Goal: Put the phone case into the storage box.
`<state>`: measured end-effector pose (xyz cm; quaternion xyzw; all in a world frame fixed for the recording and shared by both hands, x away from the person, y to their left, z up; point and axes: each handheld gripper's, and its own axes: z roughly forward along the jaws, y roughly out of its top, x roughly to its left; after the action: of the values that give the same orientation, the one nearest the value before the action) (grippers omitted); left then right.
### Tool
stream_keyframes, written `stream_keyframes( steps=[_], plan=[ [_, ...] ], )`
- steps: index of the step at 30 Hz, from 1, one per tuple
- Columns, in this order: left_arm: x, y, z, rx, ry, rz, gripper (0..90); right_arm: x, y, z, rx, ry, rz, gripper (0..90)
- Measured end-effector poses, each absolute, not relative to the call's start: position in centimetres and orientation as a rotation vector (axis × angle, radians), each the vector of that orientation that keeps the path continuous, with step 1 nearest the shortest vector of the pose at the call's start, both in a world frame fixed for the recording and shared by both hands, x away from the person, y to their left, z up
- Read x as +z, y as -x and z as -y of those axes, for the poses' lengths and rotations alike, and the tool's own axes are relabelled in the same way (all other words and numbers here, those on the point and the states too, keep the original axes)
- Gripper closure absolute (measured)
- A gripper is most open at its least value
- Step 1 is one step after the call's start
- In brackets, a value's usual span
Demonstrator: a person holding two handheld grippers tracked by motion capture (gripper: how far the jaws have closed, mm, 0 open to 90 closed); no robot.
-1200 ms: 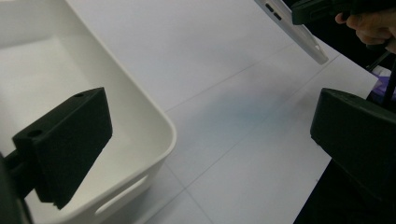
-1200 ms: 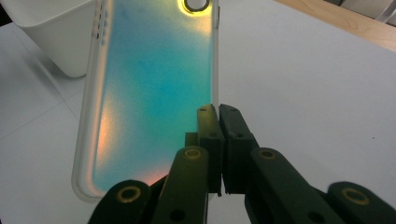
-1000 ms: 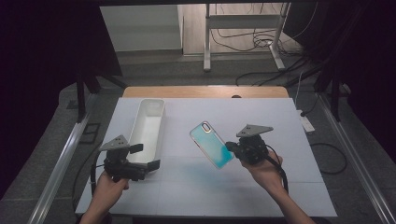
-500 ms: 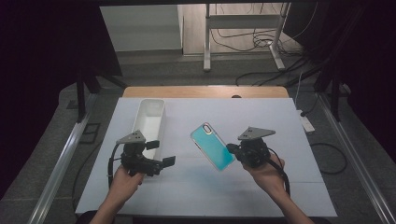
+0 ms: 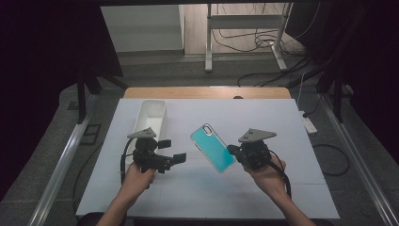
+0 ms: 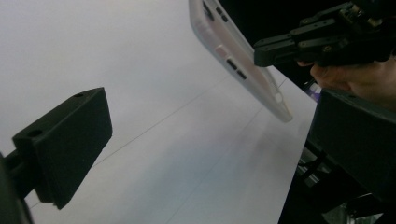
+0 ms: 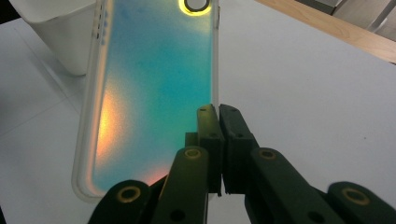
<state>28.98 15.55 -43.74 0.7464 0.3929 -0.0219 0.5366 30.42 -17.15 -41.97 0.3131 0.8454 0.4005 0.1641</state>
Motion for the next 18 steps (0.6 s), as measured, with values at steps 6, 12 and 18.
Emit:
stream_keyframes(
  steps=[6, 12, 18],
  plan=[
    [-43.6, -29.7, -14.7, -0.078, -1.758, -0.929, 0.0, -41.9, -30.2, 16.8, 1.150, -0.878, -2.408, 88.0],
    [-43.5, -30.3, -13.6, -0.085, -1.771, -0.913, 0.0, -42.0, -29.9, 16.4, 1.156, -0.859, -2.411, 88.0],
    [-43.7, -30.7, -13.1, -0.111, -1.761, -0.916, 0.0, -41.9, -29.5, 15.9, 1.173, -0.831, -2.412, 88.0]
  ],
)
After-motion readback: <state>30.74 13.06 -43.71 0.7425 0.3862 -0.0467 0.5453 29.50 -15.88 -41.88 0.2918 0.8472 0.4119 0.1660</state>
